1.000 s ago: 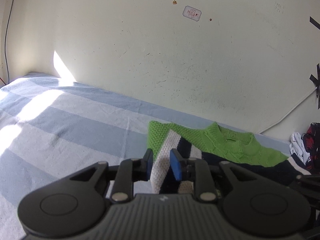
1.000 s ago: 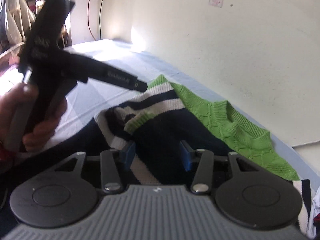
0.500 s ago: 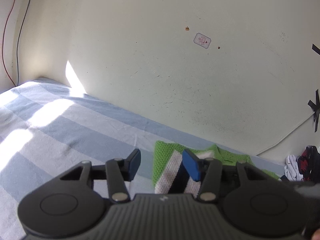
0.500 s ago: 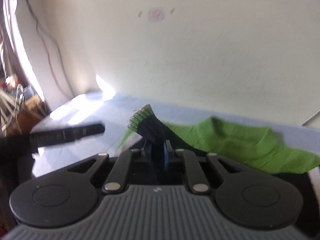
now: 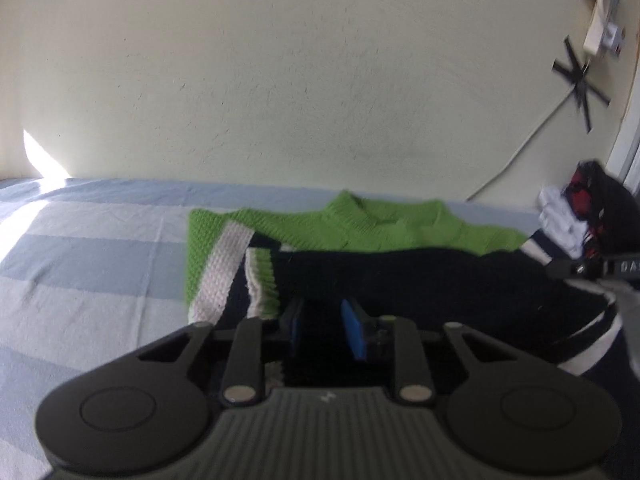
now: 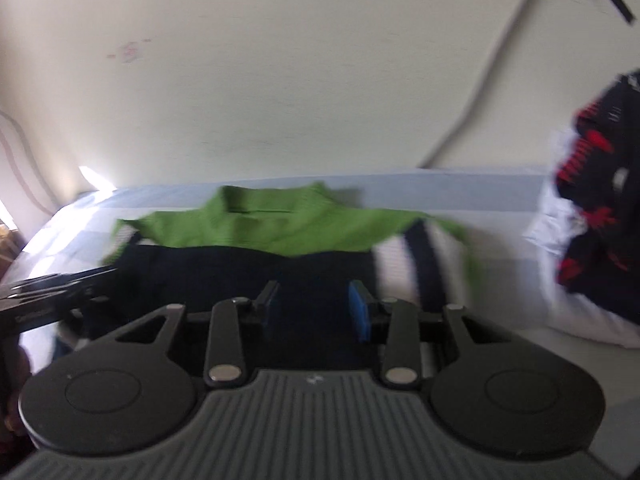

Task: Fold small clothes

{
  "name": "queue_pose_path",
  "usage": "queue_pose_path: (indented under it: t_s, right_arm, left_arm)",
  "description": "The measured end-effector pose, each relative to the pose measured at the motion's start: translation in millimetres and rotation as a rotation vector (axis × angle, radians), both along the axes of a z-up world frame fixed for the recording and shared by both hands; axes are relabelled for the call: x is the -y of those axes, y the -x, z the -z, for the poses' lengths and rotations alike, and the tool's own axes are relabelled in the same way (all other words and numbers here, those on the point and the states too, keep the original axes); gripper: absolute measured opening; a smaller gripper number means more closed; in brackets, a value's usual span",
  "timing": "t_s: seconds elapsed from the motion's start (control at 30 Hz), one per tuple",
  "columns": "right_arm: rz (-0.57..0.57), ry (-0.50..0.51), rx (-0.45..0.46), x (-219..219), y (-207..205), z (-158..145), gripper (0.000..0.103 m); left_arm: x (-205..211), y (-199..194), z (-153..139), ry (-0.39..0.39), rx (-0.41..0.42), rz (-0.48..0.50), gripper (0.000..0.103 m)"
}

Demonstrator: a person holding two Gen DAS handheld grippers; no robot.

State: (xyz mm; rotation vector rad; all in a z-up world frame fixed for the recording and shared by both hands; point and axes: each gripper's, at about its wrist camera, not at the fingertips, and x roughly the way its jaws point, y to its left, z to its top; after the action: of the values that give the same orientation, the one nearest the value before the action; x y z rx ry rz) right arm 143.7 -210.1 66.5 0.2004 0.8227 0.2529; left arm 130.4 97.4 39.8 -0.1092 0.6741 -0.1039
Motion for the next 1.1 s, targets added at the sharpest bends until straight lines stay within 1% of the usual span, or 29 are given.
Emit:
queue_pose_path:
  t_s: [0.03,0.07,0.1,0.13,0.17,0.2,0.27,0.37,0.4,0.43,0.47,0.5,0.53,0.57,0.6,0.63,0.67,0.7,0.73,0.77,0.8,0.83,0.9,0.97,1.03,1.1]
  right_arm:
    - [0.084,0.077,-0.016,18,-6,12,0.038]
    - [0.171,0.111,-0.012,38,-10,25,0.066]
    - [0.281,0.109,-0.029,57,-12,32,0.063]
    - [0.301,0.051,-0.018,68,-10,32,0.062]
    - [0.313,0.043,-0.035,69,-9,30,0.054]
    - [0.308,0.059,-0.041,66,-4,24,0.053]
    - [0.246,0.073,0.02,58,18,9,0.054]
    - [0.139,0.036,0.092,50,57,-14,0.054]
    - [0.104,0.036,0.083,46,65,-16,0.052]
    - [0.079,0.054,0.067,43,69,-13,0.048]
    - [0.076,0.121,0.031,40,68,-4,0.04]
    - [0.105,0.193,-0.036,41,60,11,0.051]
    - [0.146,0.155,-0.035,52,59,20,0.057]
    - [0.175,0.107,-0.049,60,57,21,0.056]
    - [0.191,0.093,-0.069,61,56,19,0.053]
    - [0.19,0.089,-0.06,57,62,13,0.051]
    - [0.161,0.114,-0.034,50,69,6,0.049]
    - [0.123,0.148,-0.001,43,80,-2,0.05]
    - [0.088,0.165,0.029,39,93,-10,0.05]
    - [0.057,0.154,0.049,39,107,-19,0.05]
    - [0.026,0.123,0.066,41,122,-26,0.051]
    - [-0.004,0.094,0.081,45,136,-31,0.051]
    - [-0.066,0.044,0.1,54,173,-44,0.051]
    - [-0.095,0.001,0.096,67,205,-52,0.051]
    - [-0.109,-0.048,0.072,82,234,-54,0.05]
    - [-0.108,-0.075,0.049,93,258,-52,0.05]
  left_arm:
    - [1,0,0,-0.013,0.004,-0.002,0.015]
    - [2,0,1,-0.023,0.003,-0.003,0.015]
    - [3,2,1,-0.033,0.006,-0.002,0.015]
    - [5,4,1,-0.05,0.01,-0.003,0.015]
    - [8,4,1,-0.065,0.013,-0.004,0.015]
    - [9,5,1,-0.072,0.014,-0.004,0.015]
    - [9,5,0,-0.074,0.015,-0.005,0.015]
    - [9,6,-1,-0.076,0.015,-0.009,0.015]
    - [10,5,-1,-0.089,0.016,-0.011,0.015]
    - [13,5,-1,-0.105,0.018,-0.012,0.015]
    - [15,6,-1,-0.118,0.019,-0.012,0.015]
    - [18,5,-1,-0.132,0.019,-0.011,0.015]
    - [20,5,-1,-0.147,0.02,-0.011,0.016]
    - [21,5,-1,-0.156,0.02,-0.011,0.016]
    - [23,5,-1,-0.168,0.021,-0.01,0.015]
    - [24,7,-1,-0.179,0.023,-0.004,0.017]
    - [24,9,-2,-0.186,0.022,0.006,0.018]
    - [24,13,-4,-0.199,0.019,0.014,0.022]
    - [24,22,-8,-0.215,0.015,0.02,0.028]
    - [20,34,-14,-0.204,0.017,0.03,0.033]
    - [16,46,-19,-0.179,0.022,0.046,0.046]
    - [9,66,-27,-0.144,0.036,0.073,0.05]
    - [-2,100,-36,-0.119,0.046,0.106,0.05]
    - [-12,135,-41,-0.099,0.049,0.133,0.05]
    - [-21,170,-41,-0.091,0.036,0.148,0.05]
    - [-30,202,-38,-0.072,-0.005,0.167,0.051]
